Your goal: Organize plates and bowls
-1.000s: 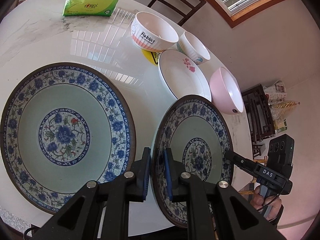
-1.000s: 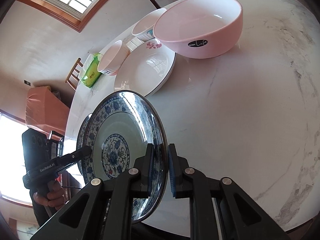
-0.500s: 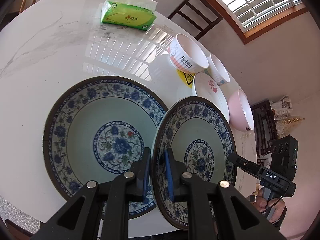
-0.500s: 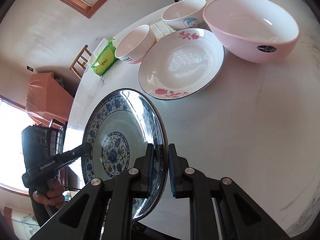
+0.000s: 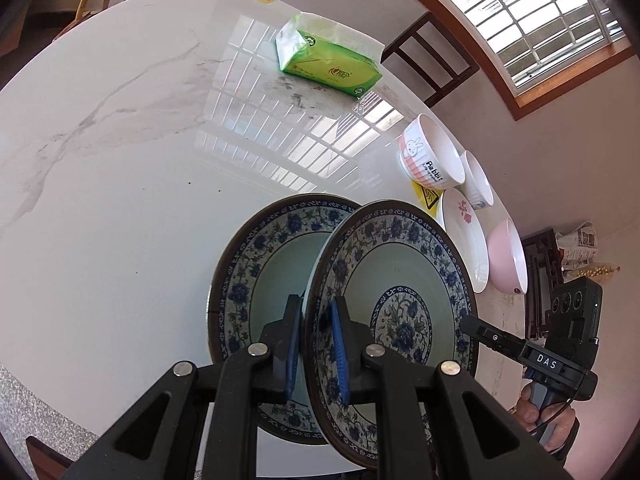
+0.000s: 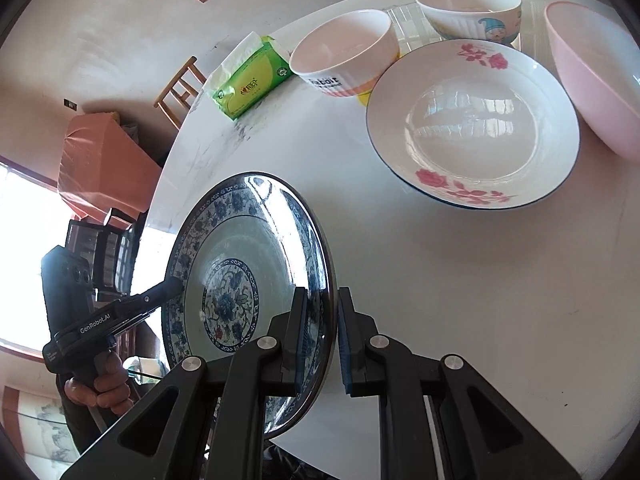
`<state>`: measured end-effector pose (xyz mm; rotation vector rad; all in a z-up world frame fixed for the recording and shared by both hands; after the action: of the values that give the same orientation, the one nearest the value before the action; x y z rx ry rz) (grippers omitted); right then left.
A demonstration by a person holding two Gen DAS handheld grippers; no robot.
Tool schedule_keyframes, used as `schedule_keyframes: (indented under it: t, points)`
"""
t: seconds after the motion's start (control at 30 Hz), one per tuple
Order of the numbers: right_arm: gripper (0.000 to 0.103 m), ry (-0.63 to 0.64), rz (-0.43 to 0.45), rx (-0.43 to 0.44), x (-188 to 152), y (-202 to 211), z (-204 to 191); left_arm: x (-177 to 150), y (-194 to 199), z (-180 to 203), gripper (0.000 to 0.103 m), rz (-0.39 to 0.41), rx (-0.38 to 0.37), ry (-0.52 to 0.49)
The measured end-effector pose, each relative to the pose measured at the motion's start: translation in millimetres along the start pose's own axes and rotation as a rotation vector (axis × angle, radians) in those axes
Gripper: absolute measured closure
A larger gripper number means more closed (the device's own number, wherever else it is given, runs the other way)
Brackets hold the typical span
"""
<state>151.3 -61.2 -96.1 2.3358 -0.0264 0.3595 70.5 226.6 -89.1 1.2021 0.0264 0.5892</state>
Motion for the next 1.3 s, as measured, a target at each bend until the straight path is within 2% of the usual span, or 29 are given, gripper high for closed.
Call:
schedule_keyframes:
  t: [0.57,1.0,1.3]
  points:
    - [0.089,0.016,-0.079,-0.020,0,-38,-16,10,-12,-32,0.088,-0.025,0.040,0.041]
    - [0.088,0.022,-0.085,-0.043,1,-42,-17,12,-15,-28,0.088,-0.017,0.055,0.009]
    - [0.085,0.064,-0.082,-0.085,-1,-43,-23,10,-15,-18,0.086,0.010,0.125,-0.042]
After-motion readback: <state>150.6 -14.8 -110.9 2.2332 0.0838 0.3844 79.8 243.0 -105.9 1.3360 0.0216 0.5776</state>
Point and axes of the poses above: each gripper's, at about its wrist camera, not at the fingertips, and y roughly against the way its jaws point, z to its right, x to its top, the point moved 3 cm from there along -y, roughly the way its jaws point, and after that the axes turned 11 degrees about x, right-handed, at the moved point
